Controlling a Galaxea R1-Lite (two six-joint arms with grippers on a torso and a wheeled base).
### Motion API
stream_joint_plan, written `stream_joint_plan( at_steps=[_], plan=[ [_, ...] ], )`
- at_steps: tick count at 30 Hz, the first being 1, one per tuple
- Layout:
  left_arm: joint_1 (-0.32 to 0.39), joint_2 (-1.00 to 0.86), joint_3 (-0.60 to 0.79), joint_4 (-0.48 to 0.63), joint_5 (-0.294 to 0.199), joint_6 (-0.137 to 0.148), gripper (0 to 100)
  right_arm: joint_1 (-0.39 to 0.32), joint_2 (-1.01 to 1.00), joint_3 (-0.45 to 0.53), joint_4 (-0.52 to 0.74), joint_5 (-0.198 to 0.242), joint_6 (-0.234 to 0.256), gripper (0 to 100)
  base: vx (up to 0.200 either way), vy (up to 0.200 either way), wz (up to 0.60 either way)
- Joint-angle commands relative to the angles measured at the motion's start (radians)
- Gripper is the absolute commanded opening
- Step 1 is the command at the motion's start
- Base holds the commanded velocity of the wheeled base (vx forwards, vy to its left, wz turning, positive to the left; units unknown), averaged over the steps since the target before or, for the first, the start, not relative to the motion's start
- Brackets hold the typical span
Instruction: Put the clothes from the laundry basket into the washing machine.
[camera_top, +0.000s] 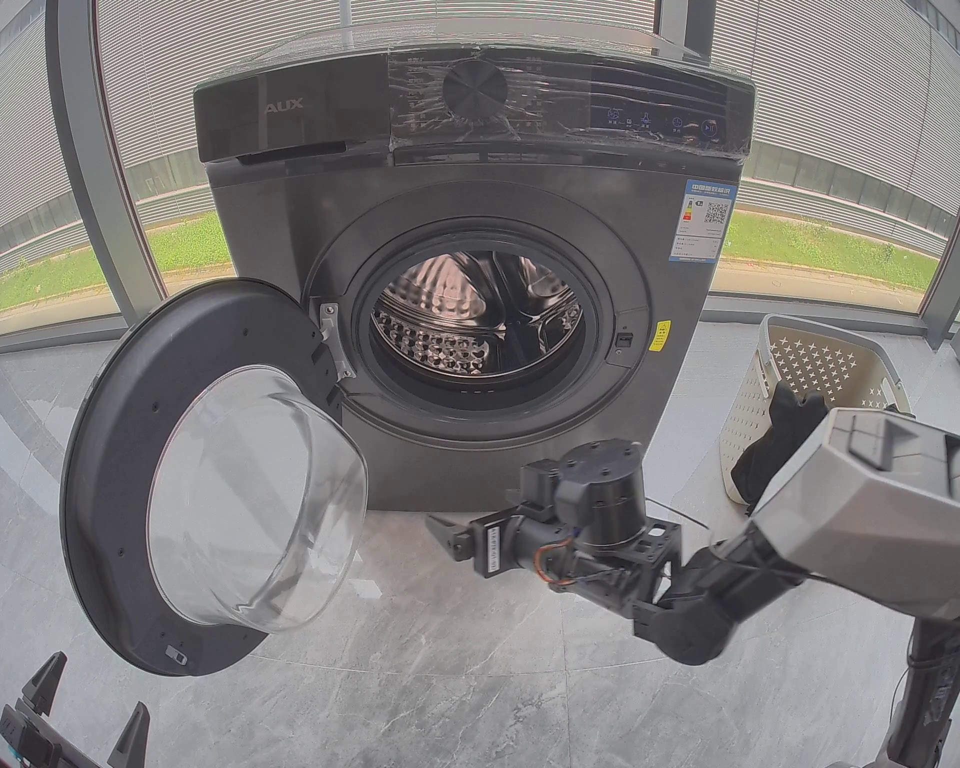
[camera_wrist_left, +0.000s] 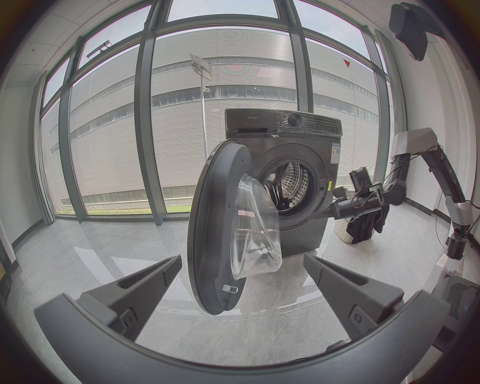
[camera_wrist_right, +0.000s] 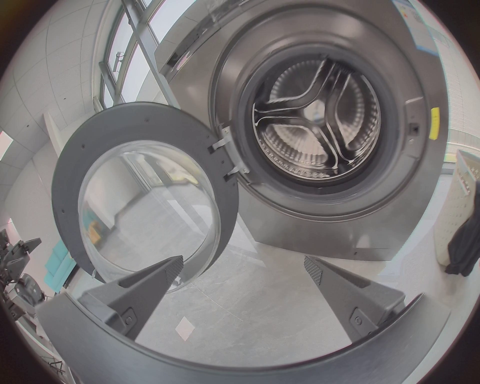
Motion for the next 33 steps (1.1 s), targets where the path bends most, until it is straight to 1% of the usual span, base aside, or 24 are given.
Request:
stream_joint_plan(
  at_steps=[1, 4, 8, 10, 11, 13, 15, 18, 19, 21, 23, 25, 27, 28, 31, 33],
  plan=[
    [0.000, -0.017, 0.018, 0.000, 0.000, 0.000, 100, -0.070, -0.250, 0.243, -0.093, -0.004, -0.031, 100, 0.000, 0.000, 0.00],
    [0.000, -0.017, 0.018, 0.000, 0.000, 0.000, 100, -0.090, -0.281, 0.318, -0.121, -0.004, -0.034, 100, 0.000, 0.000, 0.00],
    [0.000, -0.017, 0.018, 0.000, -0.001, -0.002, 100, -0.115, -0.345, 0.422, -0.179, -0.002, -0.060, 100, 0.000, 0.000, 0.00],
    [0.000, -0.017, 0.018, 0.000, 0.000, -0.002, 100, -0.143, -0.390, 0.476, -0.221, 0.005, -0.065, 100, 0.000, 0.000, 0.00],
    [0.000, -0.017, 0.018, 0.000, 0.000, -0.002, 100, -0.143, -0.390, 0.476, -0.221, 0.005, -0.065, 100, 0.000, 0.000, 0.00],
    [0.000, -0.017, 0.018, 0.000, 0.000, -0.002, 100, -0.185, -0.459, 0.553, -0.274, 0.007, -0.068, 100, 0.000, 0.000, 0.00],
    [0.000, -0.017, 0.018, 0.000, 0.000, -0.002, 100, -0.225, -0.511, 0.604, -0.290, 0.008, -0.089, 100, 0.000, 0.000, 0.00],
    [0.000, -0.017, 0.018, 0.000, -0.001, -0.002, 100, -0.296, -0.590, 0.680, -0.291, 0.021, -0.132, 100, 0.000, 0.000, 0.00],
    [0.000, -0.017, 0.018, 0.000, 0.000, -0.002, 100, -0.331, -0.623, 0.708, -0.291, 0.036, -0.144, 100, 0.000, 0.000, 0.00],
    [0.000, -0.017, 0.018, 0.000, -0.001, -0.002, 100, -0.396, -0.676, 0.745, -0.291, 0.062, -0.157, 100, 0.000, 0.000, 0.00],
    [0.000, -0.017, 0.018, 0.000, -0.001, -0.002, 100, -0.448, -0.732, 0.774, -0.291, 0.079, -0.160, 100, 0.000, 0.000, 0.00],
    [0.000, -0.017, 0.018, 0.000, -0.001, -0.002, 100, -0.478, -0.802, 0.798, -0.279, 0.088, -0.161, 100, 0.000, 0.000, 0.00],
    [0.000, -0.017, 0.018, 0.000, -0.001, -0.002, 100, -0.501, -0.877, 0.821, -0.270, 0.088, -0.167, 100, 0.000, 0.000, 0.00],
    [0.000, -0.017, 0.018, 0.000, -0.001, -0.002, 100, -0.514, -0.917, 0.840, -0.260, 0.088, -0.177, 100, 0.000, 0.000, 0.00],
    [0.000, -0.017, 0.018, 0.000, -0.001, -0.002, 100, -0.554, -1.037, 0.893, -0.224, 0.091, -0.227, 100, 0.000, 0.000, 0.00],
    [0.000, -0.017, 0.018, 0.000, -0.001, -0.002, 100, -0.575, -1.109, 0.926, -0.193, 0.096, -0.235, 100, 0.000, 0.000, 0.00]
  ],
)
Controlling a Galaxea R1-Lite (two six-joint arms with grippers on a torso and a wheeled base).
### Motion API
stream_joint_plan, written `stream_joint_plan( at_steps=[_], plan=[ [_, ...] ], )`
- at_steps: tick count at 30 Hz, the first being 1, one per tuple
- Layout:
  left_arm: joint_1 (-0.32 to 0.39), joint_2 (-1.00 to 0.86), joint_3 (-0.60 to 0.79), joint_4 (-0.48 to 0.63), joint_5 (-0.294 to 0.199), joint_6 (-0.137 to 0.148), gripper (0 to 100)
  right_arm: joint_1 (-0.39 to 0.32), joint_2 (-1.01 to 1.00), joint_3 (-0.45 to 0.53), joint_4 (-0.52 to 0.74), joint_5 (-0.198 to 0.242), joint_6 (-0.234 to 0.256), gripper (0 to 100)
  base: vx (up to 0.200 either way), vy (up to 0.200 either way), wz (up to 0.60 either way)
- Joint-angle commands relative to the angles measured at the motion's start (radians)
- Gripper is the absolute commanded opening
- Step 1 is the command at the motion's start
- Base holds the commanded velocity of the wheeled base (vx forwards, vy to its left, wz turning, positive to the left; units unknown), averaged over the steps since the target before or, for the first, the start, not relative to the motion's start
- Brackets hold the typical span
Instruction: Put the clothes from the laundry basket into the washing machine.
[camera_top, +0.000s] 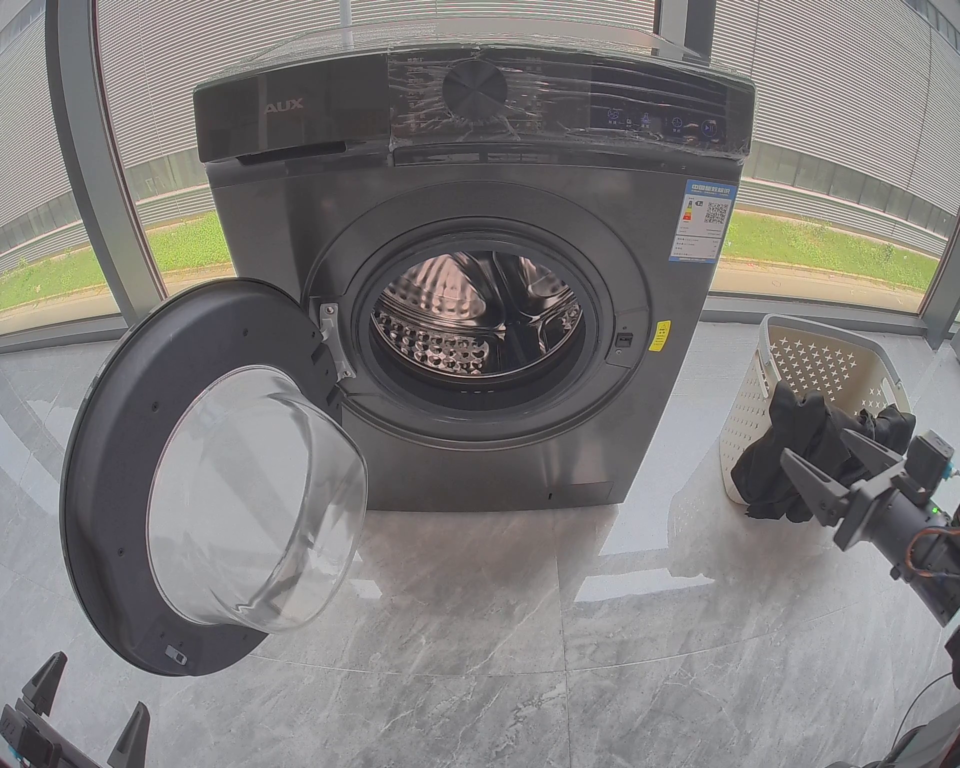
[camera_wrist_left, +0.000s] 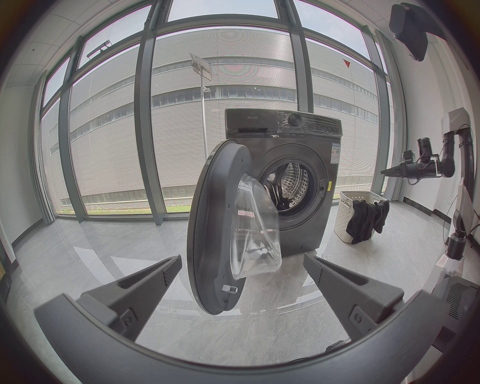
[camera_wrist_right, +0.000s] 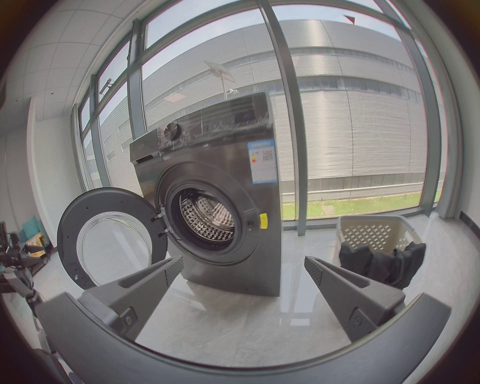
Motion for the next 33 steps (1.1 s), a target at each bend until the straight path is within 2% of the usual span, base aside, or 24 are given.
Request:
stream_joint_plan(
  at_steps=[1, 6, 9, 10, 11, 14, 22, 25, 26, 29, 32, 33],
  plan=[
    [0.000, -0.017, 0.018, 0.000, 0.001, 0.000, 100, -0.096, -0.302, 0.119, 0.079, 0.020, -0.041, 100, 0.000, 0.000, 0.00],
    [0.000, -0.017, 0.018, 0.000, 0.000, 0.000, 100, -0.130, -0.515, 0.150, 0.249, 0.025, -0.042, 100, 0.000, 0.000, 0.00],
    [0.000, -0.017, 0.018, 0.000, 0.000, -0.002, 100, -0.182, -0.664, 0.150, 0.380, 0.028, -0.056, 100, 0.000, 0.000, 0.00],
    [0.000, -0.017, 0.018, 0.000, 0.000, -0.002, 100, -0.182, -0.664, 0.150, 0.380, 0.028, -0.056, 100, 0.000, 0.000, 0.00],
    [0.000, -0.017, 0.018, 0.000, 0.000, -0.002, 100, -0.209, -0.762, 0.150, 0.475, 0.032, -0.056, 100, 0.000, 0.000, 0.00],
    [0.000, -0.017, 0.018, 0.000, 0.000, -0.002, 100, -0.214, -0.944, 0.150, 0.644, 0.034, -0.055, 100, 0.000, 0.000, 0.00],
    [0.000, -0.017, 0.018, 0.000, 0.000, -0.002, 100, -0.216, -1.262, 0.150, 0.952, 0.032, -0.036, 100, 0.000, 0.000, 0.00],
    [0.000, -0.017, 0.018, 0.000, 0.000, -0.002, 100, -0.235, -1.306, 0.150, 1.010, 0.034, -0.024, 100, 0.000, 0.000, 0.00],
    [0.000, -0.017, 0.018, 0.000, 0.000, -0.002, 100, -0.280, -1.336, 0.150, 1.064, 0.049, -0.022, 100, 0.000, 0.000, 0.00],
    [0.000, -0.017, 0.018, 0.000, 0.000, 0.000, 100, -0.286, -1.357, 0.150, 1.141, 0.055, -0.019, 100, 0.000, 0.000, 0.00],
    [0.000, -0.017, 0.018, 0.000, 0.000, 0.000, 100, -0.286, -1.357, 0.150, 1.130, 0.041, -0.021, 100, 0.000, 0.000, 0.00],
    [0.000, -0.017, 0.018, 0.000, 0.000, 0.000, 100, -0.288, -1.357, 0.150, 1.130, 0.008, -0.021, 100, 0.000, 0.000, 0.00]
  ],
)
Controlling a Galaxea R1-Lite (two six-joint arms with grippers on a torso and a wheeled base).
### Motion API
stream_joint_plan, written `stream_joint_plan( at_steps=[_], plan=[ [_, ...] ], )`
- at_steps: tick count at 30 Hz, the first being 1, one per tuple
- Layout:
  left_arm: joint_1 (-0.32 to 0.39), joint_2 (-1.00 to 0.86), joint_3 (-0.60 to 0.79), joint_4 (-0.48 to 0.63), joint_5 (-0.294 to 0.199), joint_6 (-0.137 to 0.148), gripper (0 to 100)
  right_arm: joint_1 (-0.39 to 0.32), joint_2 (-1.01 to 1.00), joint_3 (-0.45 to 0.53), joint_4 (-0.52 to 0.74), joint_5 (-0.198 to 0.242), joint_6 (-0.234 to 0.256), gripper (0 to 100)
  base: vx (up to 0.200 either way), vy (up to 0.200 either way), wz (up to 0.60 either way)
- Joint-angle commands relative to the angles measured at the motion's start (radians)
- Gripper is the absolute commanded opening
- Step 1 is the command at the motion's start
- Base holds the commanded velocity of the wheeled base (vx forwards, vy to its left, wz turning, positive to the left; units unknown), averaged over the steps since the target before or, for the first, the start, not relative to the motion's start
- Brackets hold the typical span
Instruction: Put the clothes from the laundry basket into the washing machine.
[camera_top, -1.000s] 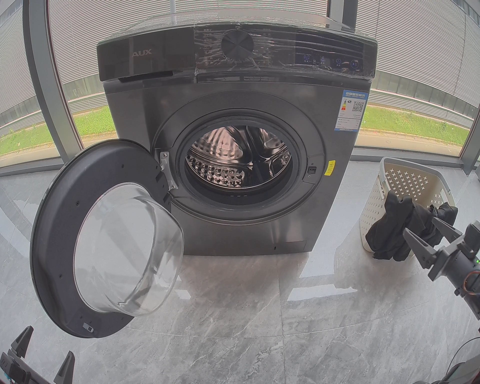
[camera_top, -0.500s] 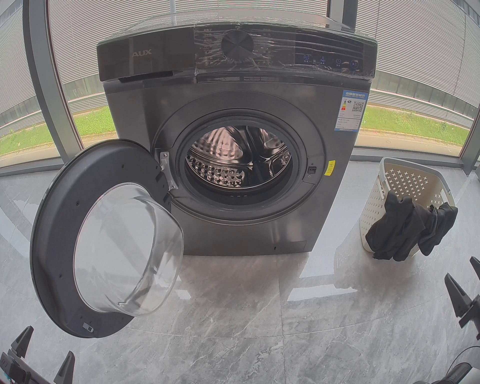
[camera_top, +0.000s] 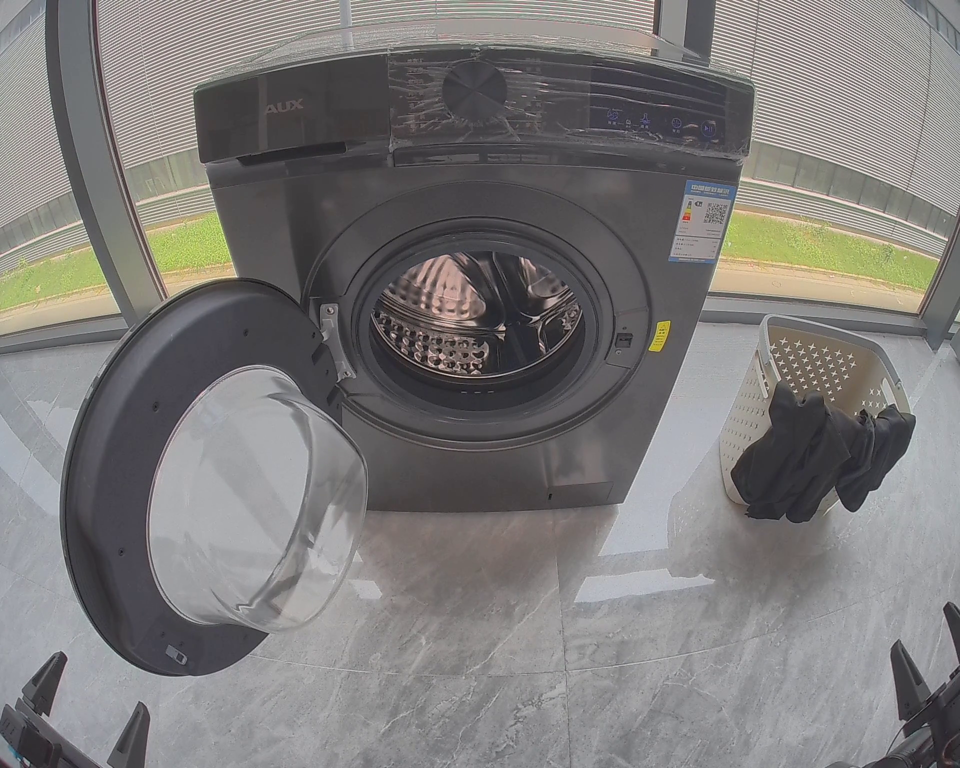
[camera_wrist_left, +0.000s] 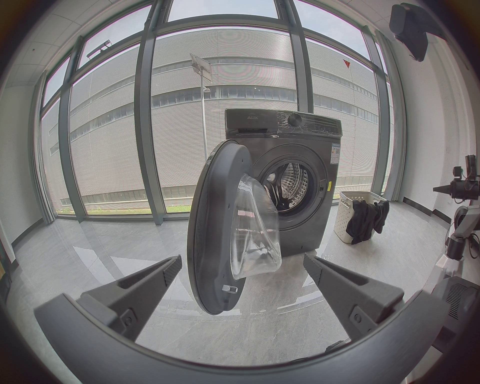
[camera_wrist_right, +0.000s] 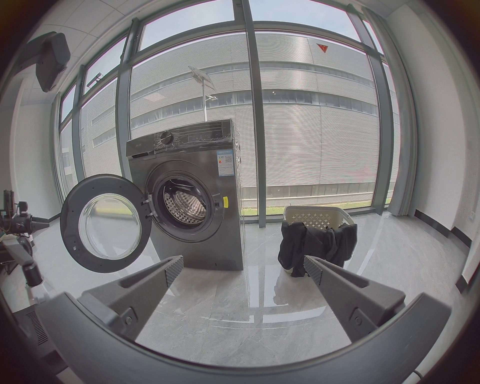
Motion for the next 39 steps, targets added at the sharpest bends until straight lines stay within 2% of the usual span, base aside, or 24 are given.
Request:
stream_joint_plan(
  at_steps=[1, 3, 8, 14, 35, 39],
  plan=[
    [0.000, -0.017, 0.018, 0.000, 0.000, 0.001, 100, -0.023, -0.076, 0.018, 0.020, -0.078, 0.000, 100, 0.000, 0.000, 0.00],
    [-0.002, -0.017, 0.018, 0.000, 0.000, -0.002, 100, -0.023, -0.076, 0.018, 0.065, -0.087, 0.005, 100, 0.000, 0.000, 0.00],
    [-0.002, -0.017, 0.018, 0.000, 0.000, -0.002, 100, -0.019, -0.076, 0.018, 0.060, -0.067, -0.006, 100, 0.000, 0.000, 0.00],
    [0.000, -0.017, 0.018, 0.000, 0.002, 0.001, 100, -0.019, -0.076, 0.018, 0.060, -0.067, -0.014, 100, 0.000, 0.000, 0.00],
    [0.000, -0.017, 0.018, 0.000, 0.002, 0.001, 100, -0.019, -0.076, 0.018, 0.060, -0.067, -0.014, 100, 0.000, -0.200, 0.00],
    [0.000, -0.017, 0.018, 0.000, 0.002, 0.002, 100, -0.019, -0.076, 0.018, 0.060, -0.067, -0.014, 100, 0.000, 0.000, 0.00]
  ],
)
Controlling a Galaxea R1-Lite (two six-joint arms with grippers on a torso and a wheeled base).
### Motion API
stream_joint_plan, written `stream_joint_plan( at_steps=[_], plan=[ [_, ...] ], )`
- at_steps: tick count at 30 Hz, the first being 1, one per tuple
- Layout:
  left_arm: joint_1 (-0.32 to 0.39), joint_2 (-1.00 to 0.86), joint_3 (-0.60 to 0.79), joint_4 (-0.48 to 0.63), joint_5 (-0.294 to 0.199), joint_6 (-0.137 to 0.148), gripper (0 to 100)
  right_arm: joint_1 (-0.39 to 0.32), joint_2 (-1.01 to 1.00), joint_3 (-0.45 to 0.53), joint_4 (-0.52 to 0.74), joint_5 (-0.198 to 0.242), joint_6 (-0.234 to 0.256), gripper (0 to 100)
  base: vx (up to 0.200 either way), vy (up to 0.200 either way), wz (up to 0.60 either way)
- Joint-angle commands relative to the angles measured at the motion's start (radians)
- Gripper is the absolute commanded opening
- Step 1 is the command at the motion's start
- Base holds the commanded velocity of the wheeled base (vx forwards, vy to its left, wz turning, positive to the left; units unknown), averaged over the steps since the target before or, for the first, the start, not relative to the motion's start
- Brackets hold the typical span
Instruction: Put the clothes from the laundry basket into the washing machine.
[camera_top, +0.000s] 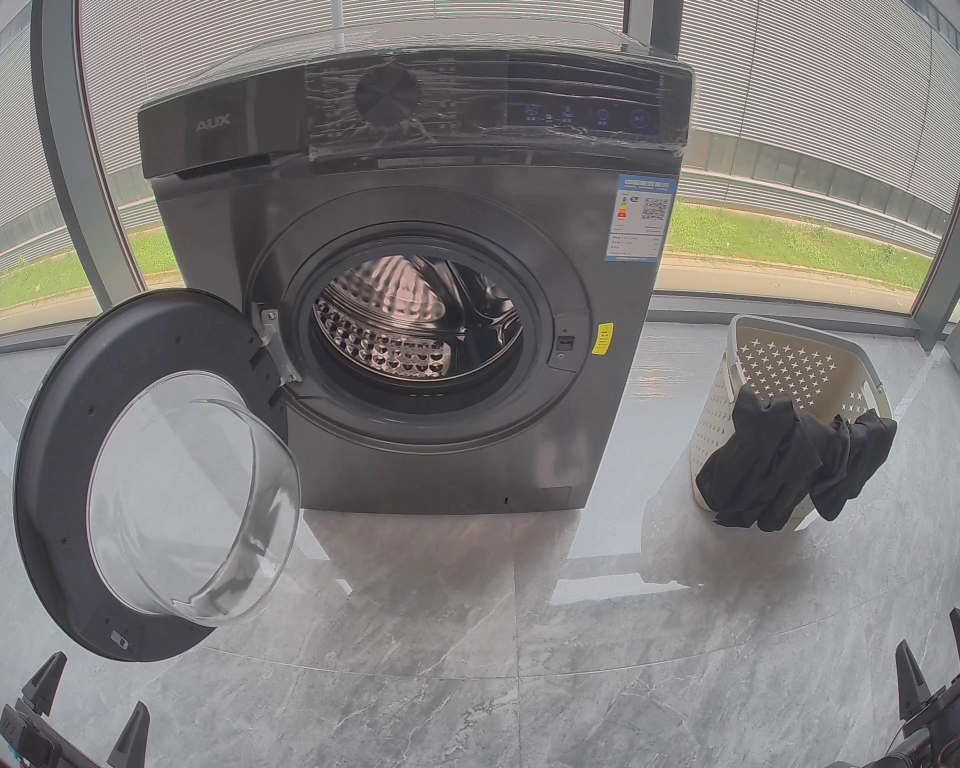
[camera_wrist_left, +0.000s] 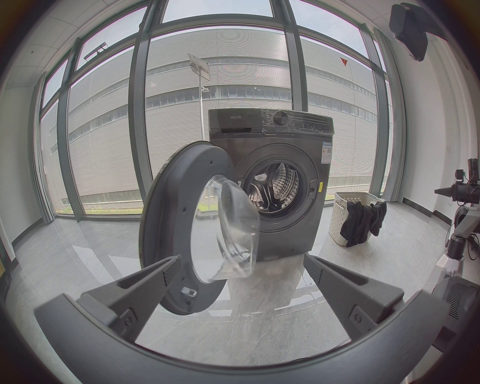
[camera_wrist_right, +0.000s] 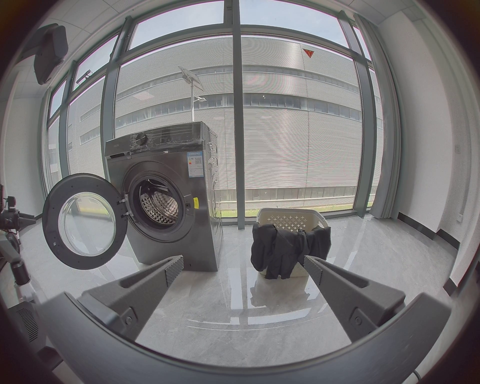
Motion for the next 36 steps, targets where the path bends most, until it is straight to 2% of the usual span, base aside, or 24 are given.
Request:
stream_joint_plan(
  at_steps=[1, 11, 20, 36],
  plan=[
    [0.000, -0.017, 0.018, 0.000, 0.000, 0.001, 100, 0.000, -0.011, 0.018, 0.000, 0.000, 0.000, 100, 0.000, 0.000, 0.00],
    [-0.002, -0.017, 0.018, 0.000, -0.001, -0.003, 100, 0.000, -0.011, 0.018, 0.000, 0.000, 0.000, 100, 0.000, 0.000, 0.00],
    [-0.002, -0.017, 0.018, 0.000, -0.001, -0.005, 100, 0.000, -0.011, 0.018, 0.000, 0.000, 0.000, 100, 0.200, 0.000, 0.00],
    [-0.002, -0.017, 0.018, 0.000, -0.003, -0.005, 100, 0.000, -0.011, 0.018, 0.000, 0.000, 0.001, 100, 0.000, -0.013, 0.00]
  ],
)
